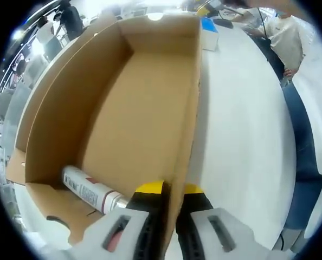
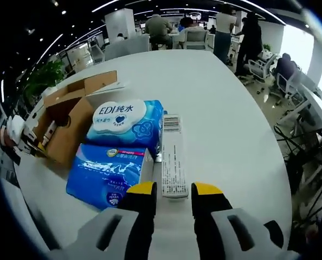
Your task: Operate the shoe box by opening the lid, removing the specified soft item, and placing it in the target area until the item is outside and the box remains undamaged.
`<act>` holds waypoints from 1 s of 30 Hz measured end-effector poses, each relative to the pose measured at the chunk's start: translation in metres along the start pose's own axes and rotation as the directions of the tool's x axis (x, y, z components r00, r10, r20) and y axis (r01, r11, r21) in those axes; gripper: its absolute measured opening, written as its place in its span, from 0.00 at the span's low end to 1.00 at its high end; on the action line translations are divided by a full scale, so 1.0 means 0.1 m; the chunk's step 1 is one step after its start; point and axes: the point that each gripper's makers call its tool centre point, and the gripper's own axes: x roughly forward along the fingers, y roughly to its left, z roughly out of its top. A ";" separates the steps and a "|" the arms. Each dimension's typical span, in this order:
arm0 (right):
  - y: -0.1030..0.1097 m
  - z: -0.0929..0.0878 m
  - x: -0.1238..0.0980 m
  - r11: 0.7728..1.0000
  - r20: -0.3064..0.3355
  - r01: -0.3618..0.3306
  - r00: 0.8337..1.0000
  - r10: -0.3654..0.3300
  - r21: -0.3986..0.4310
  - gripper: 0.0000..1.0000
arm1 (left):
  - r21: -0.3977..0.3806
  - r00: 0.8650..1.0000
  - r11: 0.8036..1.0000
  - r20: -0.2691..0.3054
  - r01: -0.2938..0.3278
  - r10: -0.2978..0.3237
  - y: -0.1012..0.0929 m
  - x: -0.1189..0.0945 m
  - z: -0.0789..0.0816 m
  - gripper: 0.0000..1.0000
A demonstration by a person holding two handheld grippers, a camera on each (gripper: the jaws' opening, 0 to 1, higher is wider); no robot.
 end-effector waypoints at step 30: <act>0.07 0.02 0.07 1.000 0.000 0.003 1.000 -0.003 0.024 0.20 | 0.001 1.000 1.000 0.001 0.000 0.000 0.01 0.01 0.00 0.05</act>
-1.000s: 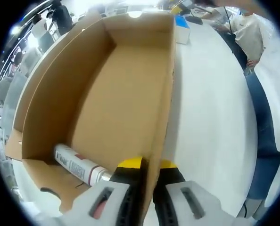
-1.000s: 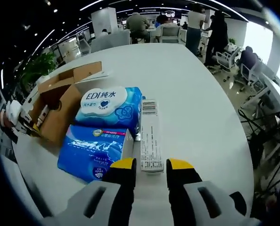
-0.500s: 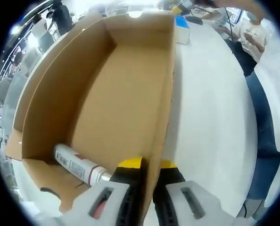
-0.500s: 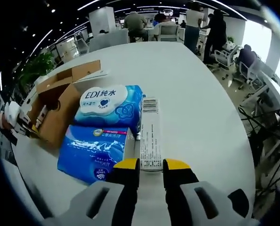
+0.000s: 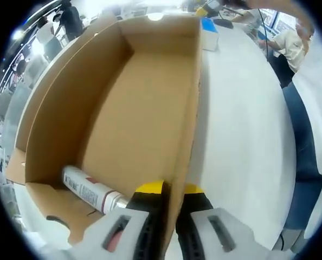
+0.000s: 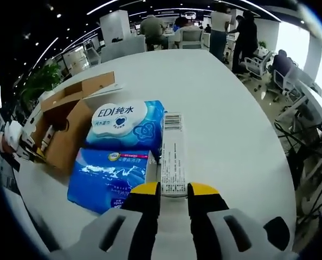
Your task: Operate the shoe box by opening the lid, removing the specified soft item, and placing it in the target area until the item is outside and the box remains undamaged.
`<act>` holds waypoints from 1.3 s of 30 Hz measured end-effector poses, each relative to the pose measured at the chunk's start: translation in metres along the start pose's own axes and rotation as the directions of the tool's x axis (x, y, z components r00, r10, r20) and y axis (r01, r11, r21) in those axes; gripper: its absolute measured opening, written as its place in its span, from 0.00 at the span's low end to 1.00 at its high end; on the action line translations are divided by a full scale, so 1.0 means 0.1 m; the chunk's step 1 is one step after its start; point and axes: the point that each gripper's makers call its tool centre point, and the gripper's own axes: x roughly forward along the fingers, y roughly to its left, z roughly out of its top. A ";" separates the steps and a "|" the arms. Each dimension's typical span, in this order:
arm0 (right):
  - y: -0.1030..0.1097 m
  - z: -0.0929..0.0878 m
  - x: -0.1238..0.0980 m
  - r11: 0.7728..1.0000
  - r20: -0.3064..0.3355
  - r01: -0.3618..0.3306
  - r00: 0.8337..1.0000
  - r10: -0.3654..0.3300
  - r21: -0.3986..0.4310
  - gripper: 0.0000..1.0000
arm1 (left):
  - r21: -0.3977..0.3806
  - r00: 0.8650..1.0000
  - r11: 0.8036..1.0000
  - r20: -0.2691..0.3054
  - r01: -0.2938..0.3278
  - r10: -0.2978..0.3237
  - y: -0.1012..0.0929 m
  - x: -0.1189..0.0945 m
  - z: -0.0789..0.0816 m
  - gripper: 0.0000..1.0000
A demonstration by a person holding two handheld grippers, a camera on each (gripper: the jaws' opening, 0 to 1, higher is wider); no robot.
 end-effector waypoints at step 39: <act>0.07 0.05 -0.04 0.999 0.014 0.010 1.000 -0.011 0.046 0.19 | -0.003 1.000 1.000 0.001 -0.001 0.001 -0.01 0.01 -0.01 0.05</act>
